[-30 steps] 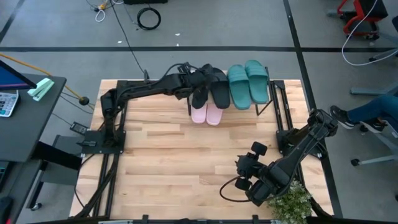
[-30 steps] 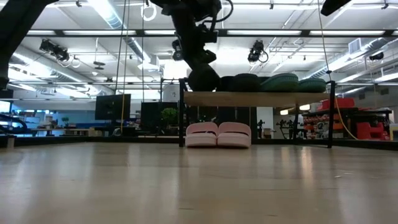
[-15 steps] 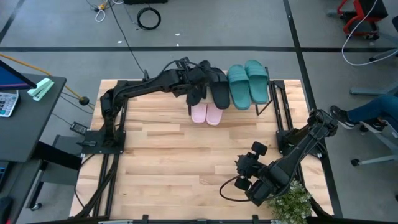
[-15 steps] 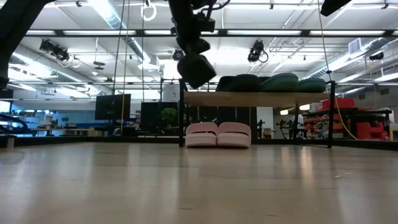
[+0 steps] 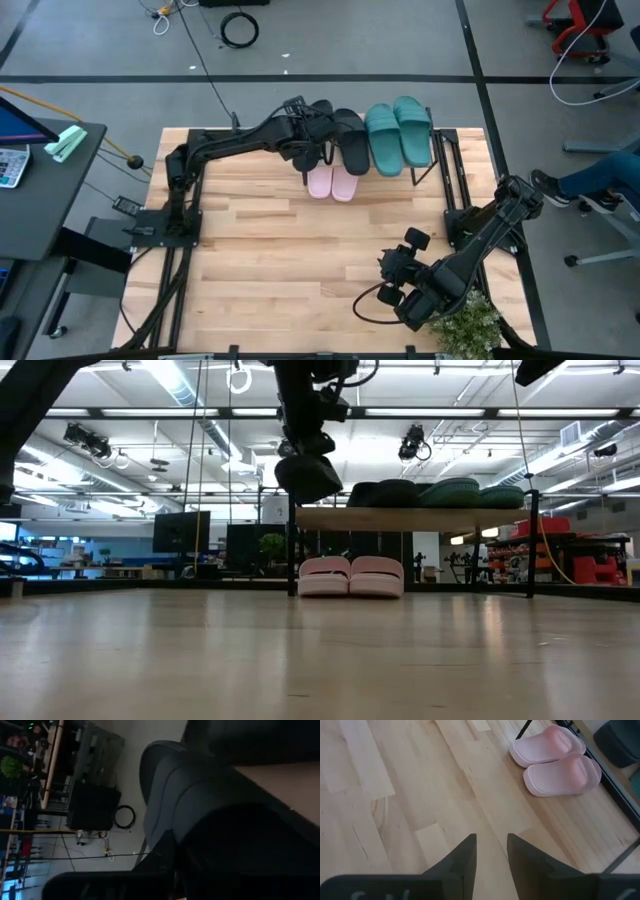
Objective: Pick and place slides into the shelf
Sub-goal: Put the black slides on the shelf
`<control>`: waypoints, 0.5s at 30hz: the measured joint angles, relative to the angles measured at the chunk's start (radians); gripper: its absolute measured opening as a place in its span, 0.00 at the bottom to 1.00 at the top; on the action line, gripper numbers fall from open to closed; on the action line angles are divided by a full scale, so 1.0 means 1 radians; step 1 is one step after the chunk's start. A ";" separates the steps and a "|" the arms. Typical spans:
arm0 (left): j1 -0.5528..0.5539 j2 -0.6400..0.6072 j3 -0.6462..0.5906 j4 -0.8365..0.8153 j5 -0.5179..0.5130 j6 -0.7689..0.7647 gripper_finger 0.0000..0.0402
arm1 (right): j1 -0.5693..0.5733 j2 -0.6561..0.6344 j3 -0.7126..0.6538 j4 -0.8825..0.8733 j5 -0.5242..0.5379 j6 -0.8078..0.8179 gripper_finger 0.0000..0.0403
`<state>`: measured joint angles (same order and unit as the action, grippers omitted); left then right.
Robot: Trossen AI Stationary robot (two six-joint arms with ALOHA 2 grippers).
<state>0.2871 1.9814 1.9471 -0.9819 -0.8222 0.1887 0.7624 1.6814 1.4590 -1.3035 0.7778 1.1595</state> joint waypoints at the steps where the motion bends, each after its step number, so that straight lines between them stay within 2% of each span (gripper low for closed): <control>1: 0.000 0.007 0.001 0.005 0.010 0.006 0.03 | 0.000 0.000 0.000 0.000 0.000 0.000 0.28; 6: 0.002 0.031 -0.001 0.066 0.123 0.017 0.14 | 0.000 0.000 0.000 0.003 0.000 0.000 0.28; 15: -0.007 0.027 -0.003 0.186 0.139 0.063 0.31 | 0.000 0.000 0.000 0.003 0.000 0.000 0.28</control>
<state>0.2796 2.0083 1.9446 -0.7962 -0.6830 0.2520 0.7624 1.6817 1.4590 -1.3006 0.7780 1.1592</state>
